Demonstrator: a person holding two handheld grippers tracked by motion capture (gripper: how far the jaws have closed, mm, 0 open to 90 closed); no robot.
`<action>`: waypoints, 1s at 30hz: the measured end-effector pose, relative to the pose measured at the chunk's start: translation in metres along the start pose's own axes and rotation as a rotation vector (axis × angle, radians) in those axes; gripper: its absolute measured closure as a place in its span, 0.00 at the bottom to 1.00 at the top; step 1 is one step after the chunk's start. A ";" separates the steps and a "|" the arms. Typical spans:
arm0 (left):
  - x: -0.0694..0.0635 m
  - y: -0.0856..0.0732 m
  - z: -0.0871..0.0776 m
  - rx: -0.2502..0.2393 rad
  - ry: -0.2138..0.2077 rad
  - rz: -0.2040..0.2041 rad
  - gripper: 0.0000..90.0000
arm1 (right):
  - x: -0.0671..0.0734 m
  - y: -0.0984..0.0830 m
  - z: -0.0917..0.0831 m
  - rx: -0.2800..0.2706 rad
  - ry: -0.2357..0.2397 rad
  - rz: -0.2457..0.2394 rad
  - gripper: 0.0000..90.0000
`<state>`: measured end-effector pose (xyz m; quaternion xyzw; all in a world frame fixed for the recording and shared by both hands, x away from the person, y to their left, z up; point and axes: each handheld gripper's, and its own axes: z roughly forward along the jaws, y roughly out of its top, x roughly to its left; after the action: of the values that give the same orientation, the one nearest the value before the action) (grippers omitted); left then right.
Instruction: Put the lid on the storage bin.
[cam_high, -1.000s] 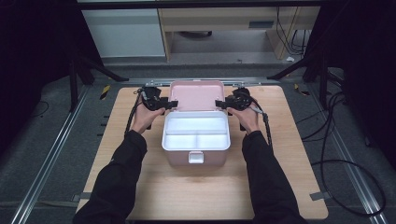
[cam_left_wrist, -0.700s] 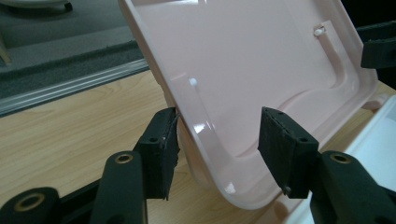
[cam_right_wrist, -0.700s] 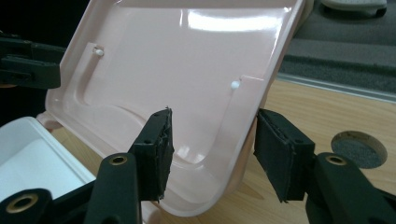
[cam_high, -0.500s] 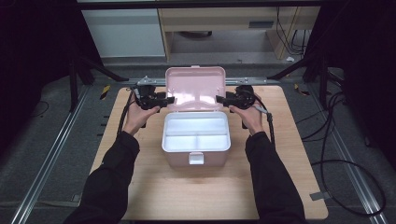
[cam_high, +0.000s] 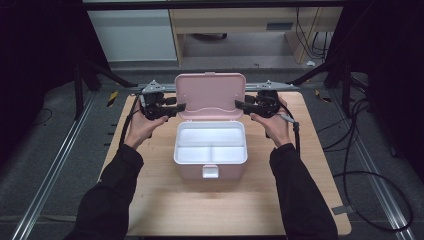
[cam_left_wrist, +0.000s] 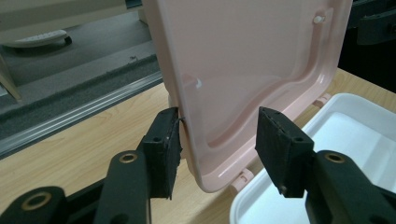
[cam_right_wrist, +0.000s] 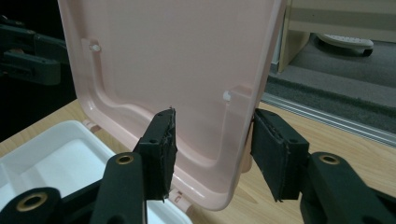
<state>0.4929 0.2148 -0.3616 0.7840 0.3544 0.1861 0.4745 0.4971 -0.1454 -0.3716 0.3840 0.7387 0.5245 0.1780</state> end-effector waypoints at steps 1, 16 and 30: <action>-0.003 0.001 -0.004 0.005 -0.002 0.010 0.56 | 0.002 0.001 -0.003 0.001 -0.002 -0.007 0.58; -0.030 -0.005 -0.033 0.067 0.042 0.099 0.68 | 0.028 0.007 -0.038 0.085 -0.041 -0.107 0.77; -0.047 -0.033 -0.048 0.097 0.022 0.063 0.79 | 0.045 -0.023 -0.063 0.147 -0.004 -0.155 0.88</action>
<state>0.4184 0.2195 -0.3654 0.8148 0.3432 0.1920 0.4260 0.4175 -0.1549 -0.3625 0.3387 0.8025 0.4526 0.1909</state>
